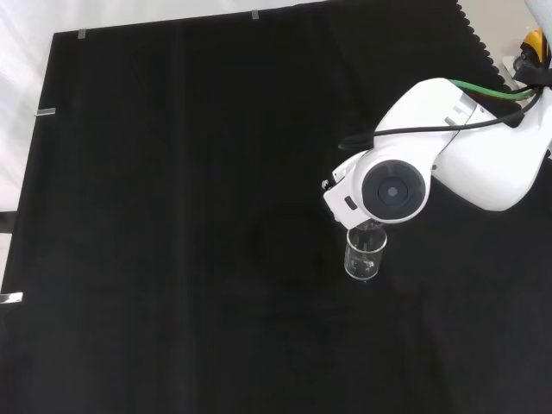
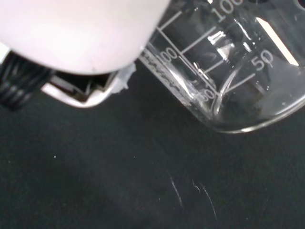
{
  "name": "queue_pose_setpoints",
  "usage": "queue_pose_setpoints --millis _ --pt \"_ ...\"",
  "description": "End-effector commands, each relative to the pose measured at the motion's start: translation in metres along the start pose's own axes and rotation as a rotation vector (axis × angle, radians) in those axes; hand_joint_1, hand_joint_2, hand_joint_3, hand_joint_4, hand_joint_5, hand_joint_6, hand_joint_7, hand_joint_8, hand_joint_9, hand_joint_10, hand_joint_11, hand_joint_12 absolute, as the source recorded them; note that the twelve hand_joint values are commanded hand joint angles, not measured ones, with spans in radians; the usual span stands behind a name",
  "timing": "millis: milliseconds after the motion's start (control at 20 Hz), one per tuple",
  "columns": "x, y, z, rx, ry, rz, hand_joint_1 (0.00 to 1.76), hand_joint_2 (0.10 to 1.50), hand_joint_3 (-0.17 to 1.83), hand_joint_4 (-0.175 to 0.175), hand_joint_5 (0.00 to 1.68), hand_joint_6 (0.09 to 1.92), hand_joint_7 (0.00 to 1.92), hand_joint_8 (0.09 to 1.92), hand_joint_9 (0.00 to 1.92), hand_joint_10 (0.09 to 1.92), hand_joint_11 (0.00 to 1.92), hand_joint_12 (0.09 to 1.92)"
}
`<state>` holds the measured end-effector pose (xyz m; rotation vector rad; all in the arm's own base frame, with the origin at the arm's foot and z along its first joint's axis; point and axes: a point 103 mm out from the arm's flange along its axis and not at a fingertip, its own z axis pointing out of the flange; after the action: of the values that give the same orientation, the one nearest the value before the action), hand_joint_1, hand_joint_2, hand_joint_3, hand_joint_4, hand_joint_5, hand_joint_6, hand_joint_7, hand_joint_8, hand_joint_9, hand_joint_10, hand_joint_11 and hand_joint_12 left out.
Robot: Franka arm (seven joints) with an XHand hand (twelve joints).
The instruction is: Pour the water from the handheld beaker into the one on the table.
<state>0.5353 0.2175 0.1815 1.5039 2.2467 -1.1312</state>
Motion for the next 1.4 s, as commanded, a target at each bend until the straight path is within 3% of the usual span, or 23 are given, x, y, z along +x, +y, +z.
queue_pose_setpoints --millis 50,1400 --pt "-0.003 -0.001 0.005 0.005 0.003 0.000 1.31 0.50 0.98 -0.175 1.20 0.92 1.27 0.89 1.67 0.74 1.42 0.71" --pt "-0.002 -0.002 -0.001 0.014 -0.034 0.008 1.31 0.50 0.98 -0.175 1.20 0.92 1.27 0.89 1.67 0.73 1.43 0.71"
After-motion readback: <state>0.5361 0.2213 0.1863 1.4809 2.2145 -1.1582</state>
